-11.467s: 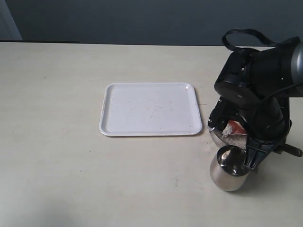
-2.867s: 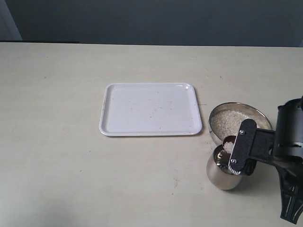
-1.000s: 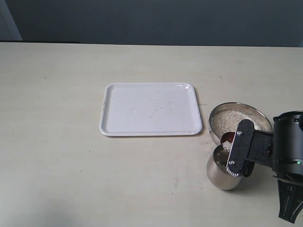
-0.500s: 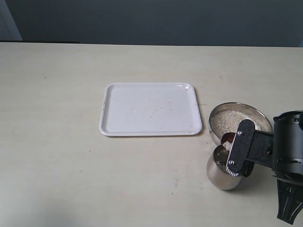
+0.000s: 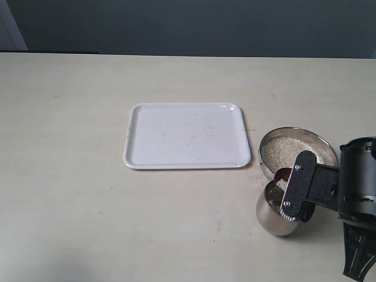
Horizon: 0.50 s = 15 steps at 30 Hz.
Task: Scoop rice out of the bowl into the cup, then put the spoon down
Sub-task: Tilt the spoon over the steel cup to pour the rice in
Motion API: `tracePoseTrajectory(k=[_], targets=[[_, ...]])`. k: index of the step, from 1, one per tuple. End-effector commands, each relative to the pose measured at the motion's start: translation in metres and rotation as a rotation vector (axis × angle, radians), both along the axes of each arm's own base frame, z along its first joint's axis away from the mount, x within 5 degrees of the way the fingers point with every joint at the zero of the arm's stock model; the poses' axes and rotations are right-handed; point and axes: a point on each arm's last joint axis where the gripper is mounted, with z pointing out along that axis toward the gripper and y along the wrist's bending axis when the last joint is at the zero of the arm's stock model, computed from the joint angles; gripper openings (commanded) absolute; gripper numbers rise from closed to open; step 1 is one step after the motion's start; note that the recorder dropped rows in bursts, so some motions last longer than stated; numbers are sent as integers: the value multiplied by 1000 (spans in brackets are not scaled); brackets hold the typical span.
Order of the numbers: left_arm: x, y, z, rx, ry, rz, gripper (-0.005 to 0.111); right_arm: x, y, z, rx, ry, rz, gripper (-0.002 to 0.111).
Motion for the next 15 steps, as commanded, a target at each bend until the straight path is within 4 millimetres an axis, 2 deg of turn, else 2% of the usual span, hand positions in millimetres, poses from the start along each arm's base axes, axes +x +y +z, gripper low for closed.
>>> tracePoseTrajectory(k=[1, 15], targets=[[1, -1, 1, -9, -7, -13, 1, 0, 0, 1, -5, -8, 15, -1], [1, -1, 1, -9, -7, -13, 1, 5, -2, 6, -29, -58, 71, -1]])
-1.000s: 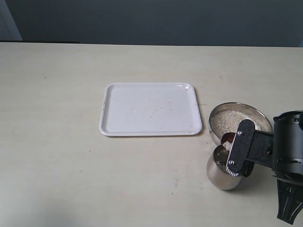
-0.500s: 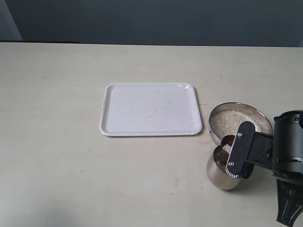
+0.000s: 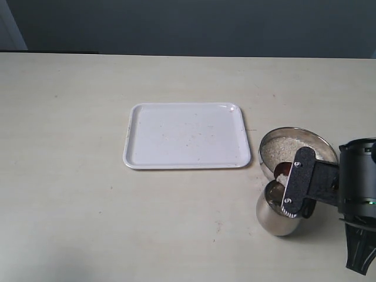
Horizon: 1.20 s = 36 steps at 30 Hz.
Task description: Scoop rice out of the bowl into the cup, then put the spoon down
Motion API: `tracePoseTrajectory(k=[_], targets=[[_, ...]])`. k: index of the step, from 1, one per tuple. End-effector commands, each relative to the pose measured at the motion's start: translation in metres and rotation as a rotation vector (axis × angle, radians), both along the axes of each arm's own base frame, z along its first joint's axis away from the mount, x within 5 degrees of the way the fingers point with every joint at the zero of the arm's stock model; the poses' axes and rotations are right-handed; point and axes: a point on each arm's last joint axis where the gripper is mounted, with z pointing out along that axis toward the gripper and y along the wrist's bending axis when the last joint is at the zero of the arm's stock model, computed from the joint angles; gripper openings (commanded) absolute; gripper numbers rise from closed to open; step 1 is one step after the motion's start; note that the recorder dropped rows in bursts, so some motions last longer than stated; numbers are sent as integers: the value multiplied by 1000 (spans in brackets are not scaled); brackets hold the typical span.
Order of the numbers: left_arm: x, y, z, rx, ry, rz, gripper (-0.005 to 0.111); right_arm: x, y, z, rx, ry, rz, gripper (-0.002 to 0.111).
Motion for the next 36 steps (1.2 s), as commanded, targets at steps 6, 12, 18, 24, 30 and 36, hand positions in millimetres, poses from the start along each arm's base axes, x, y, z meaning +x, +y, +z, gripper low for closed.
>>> tracePoseTrajectory(k=[6, 12, 18, 24, 30, 36], targets=[[1, -1, 1, -9, -7, -13, 1, 2, -2, 5, -3, -37, 40, -1], [1, -1, 1, -9, -7, -13, 1, 3, -2, 6, -11, -52, 52, -1], [1, -1, 1, -9, -7, -13, 1, 4, -2, 7, -11, -59, 52, -1], [1, -1, 1, -9, -7, -13, 1, 4, -3, 9, -7, -80, 60, -1], [1, -1, 1, -9, -7, -13, 1, 6, -5, 17, 12, -127, 72, -1], [1, -1, 1, -9, -7, -13, 1, 5, -5, 17, 18, -129, 66, -1]])
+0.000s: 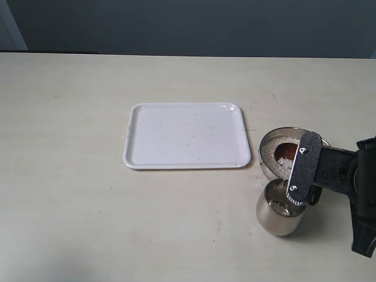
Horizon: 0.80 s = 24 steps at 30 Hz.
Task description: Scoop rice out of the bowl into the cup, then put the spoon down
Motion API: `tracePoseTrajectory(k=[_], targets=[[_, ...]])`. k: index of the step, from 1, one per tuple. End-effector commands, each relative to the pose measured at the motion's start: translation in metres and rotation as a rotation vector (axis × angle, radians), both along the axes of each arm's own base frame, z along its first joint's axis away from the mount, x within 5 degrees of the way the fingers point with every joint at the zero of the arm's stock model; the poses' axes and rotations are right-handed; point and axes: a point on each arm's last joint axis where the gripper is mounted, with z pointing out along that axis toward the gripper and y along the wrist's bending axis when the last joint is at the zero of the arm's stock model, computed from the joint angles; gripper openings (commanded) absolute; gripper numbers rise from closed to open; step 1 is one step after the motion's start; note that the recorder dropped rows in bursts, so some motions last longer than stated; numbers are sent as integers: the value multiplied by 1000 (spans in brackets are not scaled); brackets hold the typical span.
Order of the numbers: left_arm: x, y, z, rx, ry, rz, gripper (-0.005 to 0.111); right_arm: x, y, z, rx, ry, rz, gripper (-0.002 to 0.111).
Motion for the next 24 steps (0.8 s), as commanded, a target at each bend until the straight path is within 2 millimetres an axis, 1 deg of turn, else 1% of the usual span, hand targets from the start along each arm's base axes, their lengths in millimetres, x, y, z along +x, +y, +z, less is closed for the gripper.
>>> tracePoseTrajectory(k=[1, 15, 21, 24], targets=[[1, -1, 1, -9, -7, -13, 1, 0, -1, 2, 6, -16, 2, -1], [1, -1, 1, -9, -7, -13, 1, -2, -1, 0, 29, -7, -31, -1], [1, -1, 1, -9, -7, -13, 1, -8, -11, -12, -17, 27, -37, -1], [1, -1, 1, -9, -7, -13, 1, -6, -11, -11, -20, 8, -29, -1]])
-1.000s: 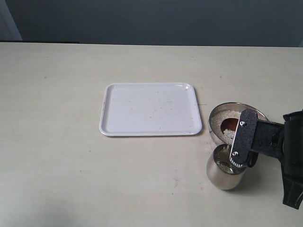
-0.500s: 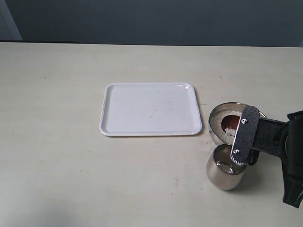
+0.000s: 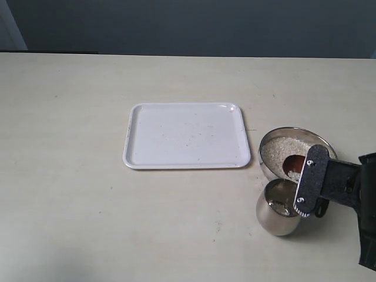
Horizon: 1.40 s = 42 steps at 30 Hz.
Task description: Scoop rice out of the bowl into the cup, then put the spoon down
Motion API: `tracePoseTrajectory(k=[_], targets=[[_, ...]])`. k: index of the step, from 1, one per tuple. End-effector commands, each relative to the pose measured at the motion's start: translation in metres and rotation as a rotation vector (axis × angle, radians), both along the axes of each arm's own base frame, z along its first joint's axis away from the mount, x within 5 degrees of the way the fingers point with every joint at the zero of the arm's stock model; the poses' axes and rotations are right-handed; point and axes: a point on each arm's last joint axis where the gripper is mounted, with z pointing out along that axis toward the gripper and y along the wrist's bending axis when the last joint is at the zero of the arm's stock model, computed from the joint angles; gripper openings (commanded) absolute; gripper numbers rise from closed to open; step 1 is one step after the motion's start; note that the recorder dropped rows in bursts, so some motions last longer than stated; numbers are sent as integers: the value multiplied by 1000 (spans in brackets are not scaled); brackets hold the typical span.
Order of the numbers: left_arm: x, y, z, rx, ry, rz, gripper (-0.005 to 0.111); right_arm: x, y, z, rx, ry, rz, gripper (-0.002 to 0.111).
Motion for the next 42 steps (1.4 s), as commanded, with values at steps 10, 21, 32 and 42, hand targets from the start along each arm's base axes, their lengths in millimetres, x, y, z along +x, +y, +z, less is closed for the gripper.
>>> tracePoseTrajectory(k=[10, 21, 32, 42], targets=[[1, -1, 1, -9, -7, -13, 1, -12, 8, -1, 21, 5, 58, -1], [0, -1, 2, -9, -9, -13, 1, -14, 4, -10, -34, 14, 68, -1], [0, -1, 2, -8, -20, -13, 1, -7, 16, -16, -152, -48, 207, -1], [0, -1, 2, -8, -20, -13, 1, -3, 18, -13, -201, -74, 277, -1]])
